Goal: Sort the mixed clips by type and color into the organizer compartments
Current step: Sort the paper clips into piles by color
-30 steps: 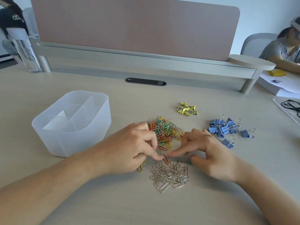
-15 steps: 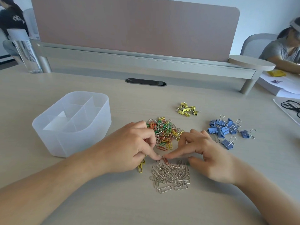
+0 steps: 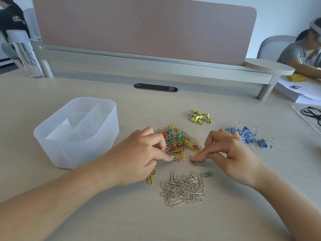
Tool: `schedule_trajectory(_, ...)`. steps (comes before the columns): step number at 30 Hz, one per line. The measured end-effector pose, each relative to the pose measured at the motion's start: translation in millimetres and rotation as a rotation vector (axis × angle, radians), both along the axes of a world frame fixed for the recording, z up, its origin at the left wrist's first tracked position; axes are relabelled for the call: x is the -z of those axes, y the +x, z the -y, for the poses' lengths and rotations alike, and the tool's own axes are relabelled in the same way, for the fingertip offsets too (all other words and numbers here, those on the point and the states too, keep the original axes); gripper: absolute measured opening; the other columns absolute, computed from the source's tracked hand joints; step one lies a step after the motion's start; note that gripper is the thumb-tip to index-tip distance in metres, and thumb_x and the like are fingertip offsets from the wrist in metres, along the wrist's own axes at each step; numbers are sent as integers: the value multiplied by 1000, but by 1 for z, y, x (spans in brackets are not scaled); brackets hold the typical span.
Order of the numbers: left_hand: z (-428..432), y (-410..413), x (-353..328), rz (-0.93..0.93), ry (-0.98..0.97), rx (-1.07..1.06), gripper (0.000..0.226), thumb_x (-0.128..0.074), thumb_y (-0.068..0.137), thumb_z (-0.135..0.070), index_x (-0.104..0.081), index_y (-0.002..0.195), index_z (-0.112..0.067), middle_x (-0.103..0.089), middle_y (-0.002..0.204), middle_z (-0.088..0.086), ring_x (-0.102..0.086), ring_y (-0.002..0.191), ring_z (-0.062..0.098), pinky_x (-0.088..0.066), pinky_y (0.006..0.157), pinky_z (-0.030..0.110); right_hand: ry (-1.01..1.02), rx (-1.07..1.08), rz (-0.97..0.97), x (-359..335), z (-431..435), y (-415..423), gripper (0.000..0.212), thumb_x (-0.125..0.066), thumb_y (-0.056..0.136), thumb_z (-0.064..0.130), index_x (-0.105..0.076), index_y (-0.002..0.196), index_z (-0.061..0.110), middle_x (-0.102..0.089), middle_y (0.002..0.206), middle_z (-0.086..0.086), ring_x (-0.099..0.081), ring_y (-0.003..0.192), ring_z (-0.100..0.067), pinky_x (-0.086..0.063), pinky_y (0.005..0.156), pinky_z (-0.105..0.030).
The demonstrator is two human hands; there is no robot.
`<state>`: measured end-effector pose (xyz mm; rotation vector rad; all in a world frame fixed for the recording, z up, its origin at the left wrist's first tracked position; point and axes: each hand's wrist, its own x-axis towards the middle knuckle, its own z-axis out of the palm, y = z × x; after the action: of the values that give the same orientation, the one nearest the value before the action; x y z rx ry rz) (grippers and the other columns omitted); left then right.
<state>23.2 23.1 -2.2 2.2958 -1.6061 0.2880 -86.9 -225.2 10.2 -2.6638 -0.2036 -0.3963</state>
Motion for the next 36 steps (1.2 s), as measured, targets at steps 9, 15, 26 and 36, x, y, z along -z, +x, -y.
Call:
schedule_trajectory(9, 4, -14, -2, -12, 88, 16, 64, -23, 84, -21, -45, 142, -39, -45, 110, -15, -35, 98, 11, -24, 95, 28, -50, -37, -11, -1, 0, -1, 54, -45, 71, 8, -73, 88, 50, -53, 79, 13, -45, 82, -7, -28, 85, -37)
schedule_trajectory(15, 5, -11, -2, -16, 77, -40, 63, -21, 84, -24, -48, 137, -44, -42, 108, -16, -32, 97, 9, -24, 95, 30, -116, -179, -92, 1, -11, -1, 65, -41, 72, 6, -68, 101, 57, -49, 87, 14, -40, 85, -1, -22, 81, -21)
schedule_trajectory(26, -6, 7, -7, -55, -92, -78, 62, -31, 77, 1, -69, 115, -30, -50, 100, -14, -35, 92, 8, -36, 84, 21, -56, 148, 61, 4, 10, 4, 44, -45, 70, 13, -73, 68, 47, -57, 86, 20, -46, 83, -5, -24, 85, -21)
schedule_trajectory(36, -13, 12, -12, -50, -13, 3, 41, -68, 80, 2, -79, 93, -36, -50, 83, -18, -30, 82, -1, -29, 65, 9, -139, -54, -9, 12, -4, 3, 67, -43, 74, 6, -64, 110, 58, -47, 88, 18, -38, 89, 2, -18, 86, -17)
